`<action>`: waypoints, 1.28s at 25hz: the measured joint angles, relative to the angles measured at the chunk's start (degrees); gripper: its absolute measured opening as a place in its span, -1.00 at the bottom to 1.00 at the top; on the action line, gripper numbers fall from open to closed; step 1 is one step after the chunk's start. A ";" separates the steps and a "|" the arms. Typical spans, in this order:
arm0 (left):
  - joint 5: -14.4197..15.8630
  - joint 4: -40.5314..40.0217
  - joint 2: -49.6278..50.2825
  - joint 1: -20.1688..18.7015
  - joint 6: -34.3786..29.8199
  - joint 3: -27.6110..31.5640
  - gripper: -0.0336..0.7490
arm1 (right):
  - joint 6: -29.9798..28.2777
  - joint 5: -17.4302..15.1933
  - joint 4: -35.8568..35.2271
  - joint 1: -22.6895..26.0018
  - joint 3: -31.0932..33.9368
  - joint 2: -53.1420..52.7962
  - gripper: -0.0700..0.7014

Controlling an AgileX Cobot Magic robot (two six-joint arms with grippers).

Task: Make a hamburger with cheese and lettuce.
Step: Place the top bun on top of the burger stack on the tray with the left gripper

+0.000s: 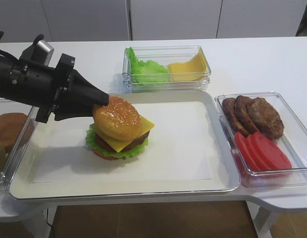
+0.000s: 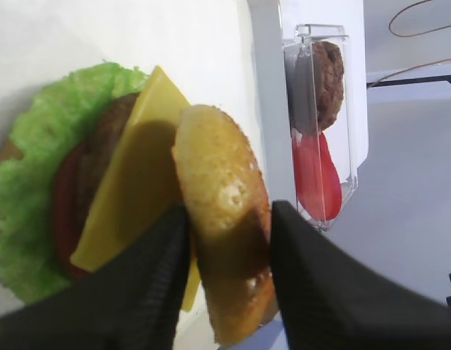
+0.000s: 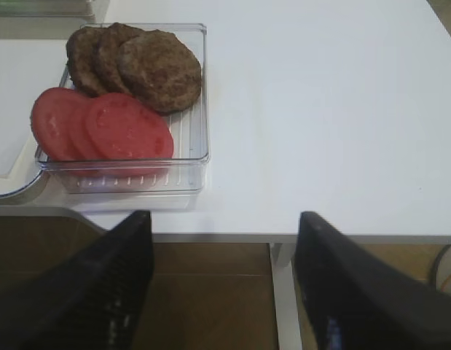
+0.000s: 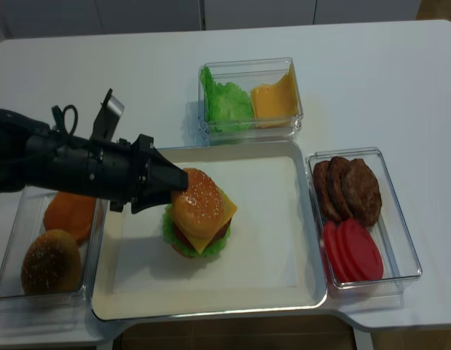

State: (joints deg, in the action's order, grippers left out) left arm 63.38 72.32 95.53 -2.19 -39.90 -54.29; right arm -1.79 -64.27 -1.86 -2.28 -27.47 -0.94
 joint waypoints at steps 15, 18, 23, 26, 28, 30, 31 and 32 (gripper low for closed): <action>-3.13 0.00 0.00 0.00 1.43 0.00 -0.21 | 0.00 0.00 0.00 0.00 0.00 0.00 0.39; -3.36 -0.09 0.08 0.00 1.56 0.00 -0.21 | 0.00 0.00 0.00 0.00 0.00 0.00 0.39; -3.88 -0.09 0.08 -0.76 1.69 0.00 -0.21 | 0.00 0.00 0.00 0.00 0.00 0.00 0.39; -4.92 -0.09 0.08 -1.95 1.69 0.00 -0.21 | 0.00 0.00 0.00 0.00 0.00 0.00 0.39; -5.46 0.03 0.08 -2.35 1.69 0.00 -0.21 | 0.00 0.00 0.00 0.00 0.00 0.00 0.39; -5.84 0.03 0.08 -2.35 1.81 0.00 -0.20 | 0.10 0.00 0.09 0.00 0.00 0.00 0.39; -5.94 0.03 0.08 -2.35 1.81 0.00 -0.20 | 0.10 0.00 0.09 0.00 0.00 0.00 0.39; -5.94 0.03 0.08 -2.35 1.81 0.00 -0.20 | 0.10 0.00 0.09 0.00 0.00 0.00 0.39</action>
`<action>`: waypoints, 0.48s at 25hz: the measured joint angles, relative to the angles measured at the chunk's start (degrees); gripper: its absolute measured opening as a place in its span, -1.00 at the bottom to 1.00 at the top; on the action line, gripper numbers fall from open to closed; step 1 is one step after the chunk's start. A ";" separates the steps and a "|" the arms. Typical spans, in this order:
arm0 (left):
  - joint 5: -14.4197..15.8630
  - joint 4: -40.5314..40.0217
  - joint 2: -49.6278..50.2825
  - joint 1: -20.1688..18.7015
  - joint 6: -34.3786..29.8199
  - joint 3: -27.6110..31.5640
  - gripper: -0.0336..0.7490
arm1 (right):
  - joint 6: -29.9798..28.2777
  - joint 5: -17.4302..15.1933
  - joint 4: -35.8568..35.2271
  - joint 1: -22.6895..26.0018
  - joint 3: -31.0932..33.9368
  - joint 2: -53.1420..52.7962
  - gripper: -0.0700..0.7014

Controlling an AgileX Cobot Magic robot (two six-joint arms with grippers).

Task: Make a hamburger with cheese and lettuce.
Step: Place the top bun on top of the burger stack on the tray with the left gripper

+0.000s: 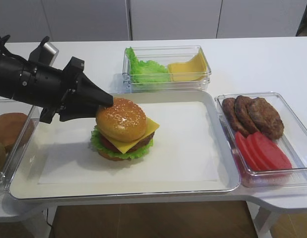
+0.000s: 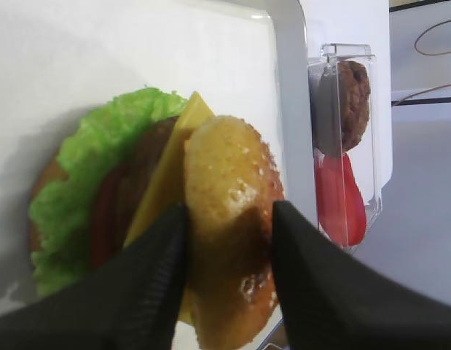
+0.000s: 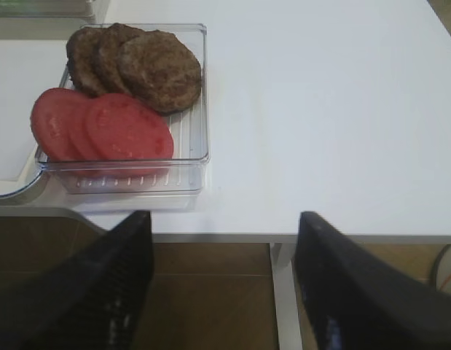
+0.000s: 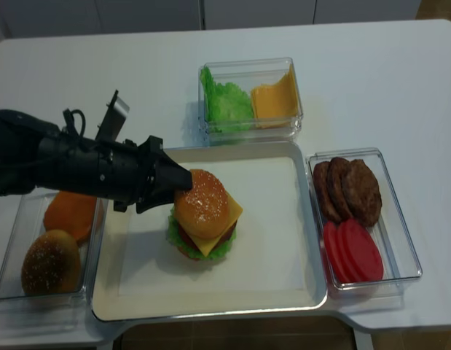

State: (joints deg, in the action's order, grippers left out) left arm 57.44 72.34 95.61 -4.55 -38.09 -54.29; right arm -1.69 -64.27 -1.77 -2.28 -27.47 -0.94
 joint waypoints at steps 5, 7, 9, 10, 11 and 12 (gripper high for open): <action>0.00 0.00 0.00 0.00 0.00 0.00 -0.20 | 0.00 0.00 0.00 0.00 0.00 0.00 0.39; 0.19 0.10 0.00 0.00 0.00 0.00 -0.20 | 0.00 0.00 0.00 0.00 0.00 0.00 0.39; 0.49 0.10 0.00 0.00 0.00 0.00 -0.20 | 0.00 0.00 0.00 0.00 0.00 0.00 0.39; 0.63 0.10 0.00 0.00 0.00 0.00 -0.20 | 0.11 0.00 0.00 0.00 0.00 0.00 0.39; 0.62 0.10 0.00 0.00 0.00 0.00 -0.20 | 0.11 0.00 0.00 0.00 0.00 0.00 0.39; 0.74 0.10 0.00 0.00 0.00 0.00 -0.19 | 0.11 0.00 0.00 0.00 0.00 0.00 0.39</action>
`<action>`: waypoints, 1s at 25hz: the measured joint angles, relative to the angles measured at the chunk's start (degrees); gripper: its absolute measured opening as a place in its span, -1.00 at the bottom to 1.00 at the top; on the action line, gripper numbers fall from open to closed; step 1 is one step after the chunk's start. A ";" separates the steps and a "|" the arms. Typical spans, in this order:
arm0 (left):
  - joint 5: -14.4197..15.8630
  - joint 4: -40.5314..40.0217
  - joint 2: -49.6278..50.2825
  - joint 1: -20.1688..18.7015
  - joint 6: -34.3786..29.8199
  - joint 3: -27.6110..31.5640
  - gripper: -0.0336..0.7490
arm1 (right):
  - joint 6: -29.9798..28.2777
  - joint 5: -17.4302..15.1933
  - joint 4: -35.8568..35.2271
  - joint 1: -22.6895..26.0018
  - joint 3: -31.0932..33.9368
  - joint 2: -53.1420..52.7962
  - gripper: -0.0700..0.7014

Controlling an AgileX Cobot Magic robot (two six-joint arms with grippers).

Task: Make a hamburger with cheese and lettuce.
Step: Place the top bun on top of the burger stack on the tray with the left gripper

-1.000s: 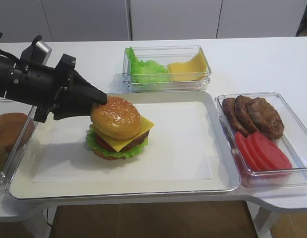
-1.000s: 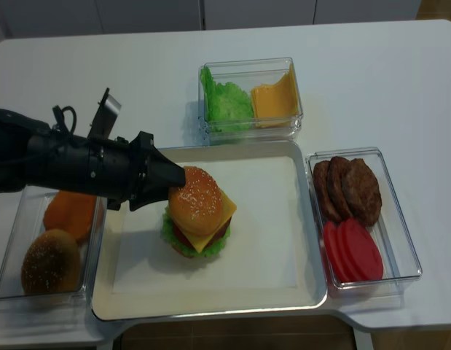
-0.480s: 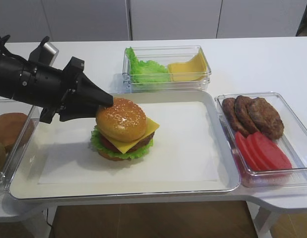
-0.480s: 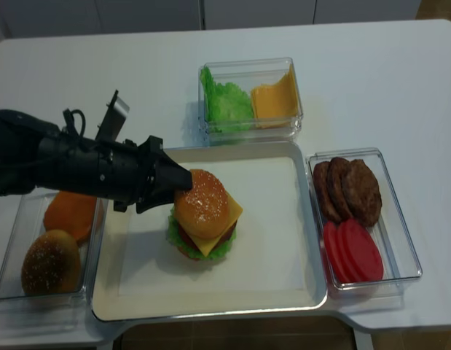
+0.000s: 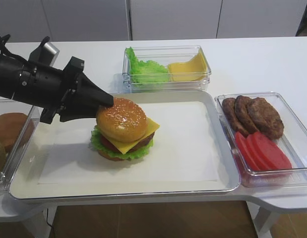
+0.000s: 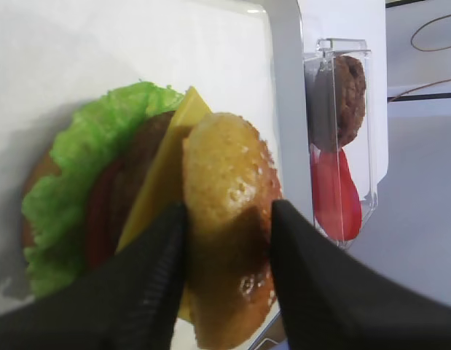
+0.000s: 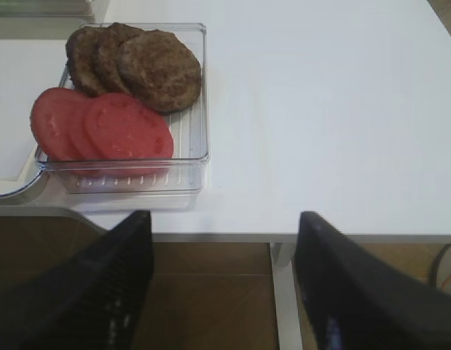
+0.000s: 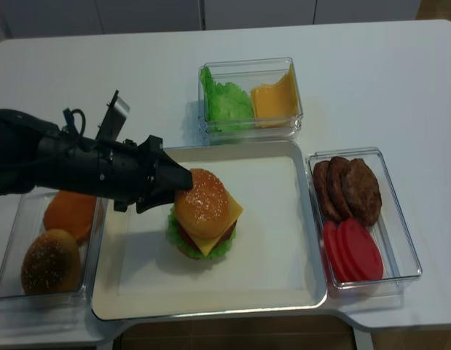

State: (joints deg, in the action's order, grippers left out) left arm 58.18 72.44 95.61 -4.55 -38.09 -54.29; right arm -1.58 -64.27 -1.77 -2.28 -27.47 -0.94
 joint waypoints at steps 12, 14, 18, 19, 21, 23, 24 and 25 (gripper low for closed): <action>0.09 -0.60 0.00 0.00 0.00 0.00 -0.10 | 0.00 0.00 0.00 0.00 0.00 0.00 0.39; 0.09 -0.63 0.00 0.00 0.00 0.00 -0.09 | 0.00 0.00 0.00 0.00 0.00 0.00 0.39; -0.02 -0.85 0.00 0.00 0.00 0.00 -0.09 | 0.00 0.00 0.00 0.00 0.00 0.00 0.39; -0.25 -0.85 0.00 0.00 0.00 0.00 -0.09 | 0.00 0.00 0.00 0.00 0.00 0.00 0.39; -0.51 -0.85 0.00 0.00 0.00 0.00 -0.08 | 0.00 0.00 0.00 0.00 0.00 0.00 0.39; -0.74 -0.85 0.00 0.00 0.00 0.00 -0.07 | 0.00 0.00 0.00 0.00 0.00 0.00 0.39; -0.74 -0.85 0.00 0.00 -0.12 0.00 -0.06 | 0.00 0.00 0.00 0.00 0.00 0.00 0.39; -0.87 -0.85 0.00 0.00 -0.12 0.00 -0.04 | 0.00 0.00 0.00 0.00 0.00 0.00 0.39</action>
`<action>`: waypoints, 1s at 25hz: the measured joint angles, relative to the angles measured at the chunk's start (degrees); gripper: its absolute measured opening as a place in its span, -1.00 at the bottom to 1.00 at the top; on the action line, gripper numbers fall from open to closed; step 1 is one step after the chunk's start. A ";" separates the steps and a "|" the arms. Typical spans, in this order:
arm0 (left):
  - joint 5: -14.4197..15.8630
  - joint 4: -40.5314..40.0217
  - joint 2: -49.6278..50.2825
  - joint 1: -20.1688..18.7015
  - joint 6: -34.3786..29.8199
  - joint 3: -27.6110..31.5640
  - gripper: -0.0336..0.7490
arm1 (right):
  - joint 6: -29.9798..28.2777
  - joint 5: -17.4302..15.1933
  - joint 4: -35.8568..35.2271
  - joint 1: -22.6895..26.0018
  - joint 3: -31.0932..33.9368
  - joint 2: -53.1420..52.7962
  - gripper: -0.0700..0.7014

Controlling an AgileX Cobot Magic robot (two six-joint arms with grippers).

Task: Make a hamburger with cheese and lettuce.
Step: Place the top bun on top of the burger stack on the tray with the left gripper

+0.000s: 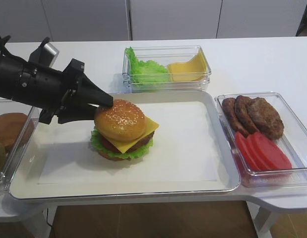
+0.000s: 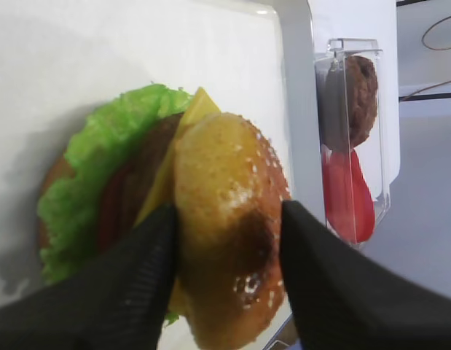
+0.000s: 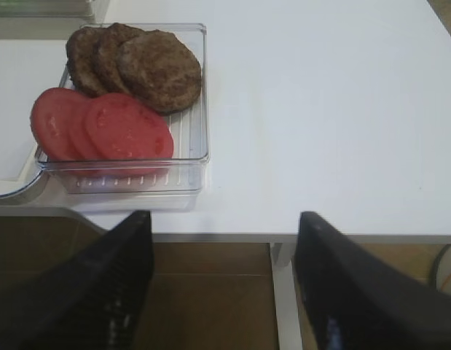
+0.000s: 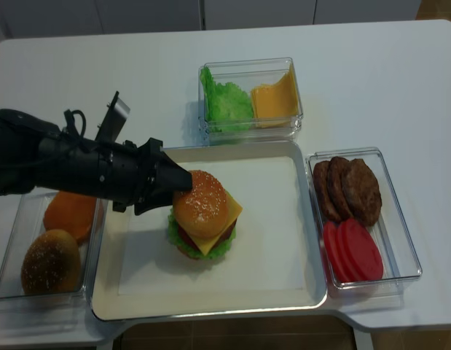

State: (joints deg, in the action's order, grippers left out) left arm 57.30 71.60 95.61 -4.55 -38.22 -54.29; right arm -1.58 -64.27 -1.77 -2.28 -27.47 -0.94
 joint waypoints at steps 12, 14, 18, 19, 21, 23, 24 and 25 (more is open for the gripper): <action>-1.51 -0.02 0.00 -0.23 0.00 0.00 0.00 | 0.00 0.00 0.00 0.00 0.00 0.00 0.39; -1.51 -0.02 0.00 -0.22 0.00 0.00 0.00 | 0.00 0.00 0.00 0.00 0.00 0.00 0.39; -1.95 -0.47 0.00 -0.22 -0.12 0.00 0.00 | 0.00 0.00 0.00 0.00 0.00 0.00 0.39; -2.05 -0.50 0.00 -0.22 -0.22 0.00 0.00 | 0.00 0.00 0.00 0.00 0.00 0.00 0.39; -2.05 -0.60 0.00 -0.22 -0.22 0.00 0.00 | 0.00 0.00 0.00 0.00 0.00 0.00 0.39; -2.28 -0.72 0.00 -0.57 -0.22 0.00 0.00 | 0.00 0.00 0.00 0.00 0.00 0.00 0.39; -2.45 -0.83 0.00 -0.86 -0.22 0.00 0.00 | 0.00 0.00 0.00 0.00 0.00 0.00 0.39; -2.71 -0.83 0.00 -1.09 -0.22 0.00 0.00 | 0.00 0.00 0.00 0.00 0.00 0.00 0.39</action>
State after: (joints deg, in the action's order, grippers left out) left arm 54.59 70.77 95.61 -5.64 -38.44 -54.29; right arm -1.58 -64.27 -1.77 -2.28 -27.47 -0.94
